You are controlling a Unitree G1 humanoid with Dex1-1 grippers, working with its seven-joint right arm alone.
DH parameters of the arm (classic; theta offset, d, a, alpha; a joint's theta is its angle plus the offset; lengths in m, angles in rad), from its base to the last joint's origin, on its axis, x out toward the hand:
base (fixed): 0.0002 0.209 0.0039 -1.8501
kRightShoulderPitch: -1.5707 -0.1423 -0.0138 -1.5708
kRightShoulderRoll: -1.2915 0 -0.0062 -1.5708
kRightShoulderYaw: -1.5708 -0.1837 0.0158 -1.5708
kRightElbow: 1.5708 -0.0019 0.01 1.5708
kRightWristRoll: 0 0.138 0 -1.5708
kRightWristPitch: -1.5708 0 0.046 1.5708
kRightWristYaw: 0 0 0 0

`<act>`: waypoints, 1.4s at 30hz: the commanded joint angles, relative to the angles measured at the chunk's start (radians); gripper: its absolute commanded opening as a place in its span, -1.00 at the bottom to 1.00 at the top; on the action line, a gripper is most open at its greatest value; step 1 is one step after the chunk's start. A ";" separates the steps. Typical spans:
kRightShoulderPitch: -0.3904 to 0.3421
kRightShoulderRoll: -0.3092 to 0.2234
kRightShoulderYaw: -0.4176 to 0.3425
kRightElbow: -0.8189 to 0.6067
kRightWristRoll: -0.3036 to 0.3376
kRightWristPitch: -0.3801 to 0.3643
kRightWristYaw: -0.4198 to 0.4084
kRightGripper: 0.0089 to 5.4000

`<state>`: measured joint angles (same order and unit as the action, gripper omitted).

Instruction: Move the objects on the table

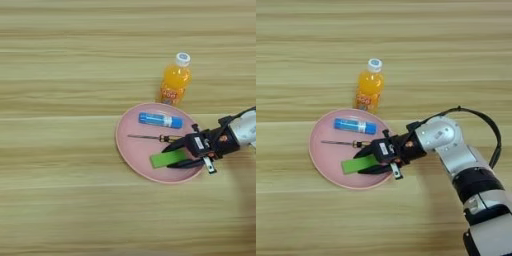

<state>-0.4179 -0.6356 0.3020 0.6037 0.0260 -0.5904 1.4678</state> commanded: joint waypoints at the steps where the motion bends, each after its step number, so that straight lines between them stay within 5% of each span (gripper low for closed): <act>1: -0.036 -0.059 -0.080 -0.095 0.091 0.059 -0.005 -0.48; 7: -0.027 -0.060 -0.169 -0.153 0.210 0.134 0.017 -0.48; 12: -0.030 -0.066 -0.225 -0.146 0.237 0.151 0.007 -0.48; 31: -0.200 -0.124 -0.309 0.290 0.088 0.045 -0.105 -0.48; 42: -0.324 -0.180 -0.309 0.561 -0.044 0.018 -0.278 -0.48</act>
<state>-0.6593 -0.7566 -0.0013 1.1707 -0.0025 -0.5629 1.2533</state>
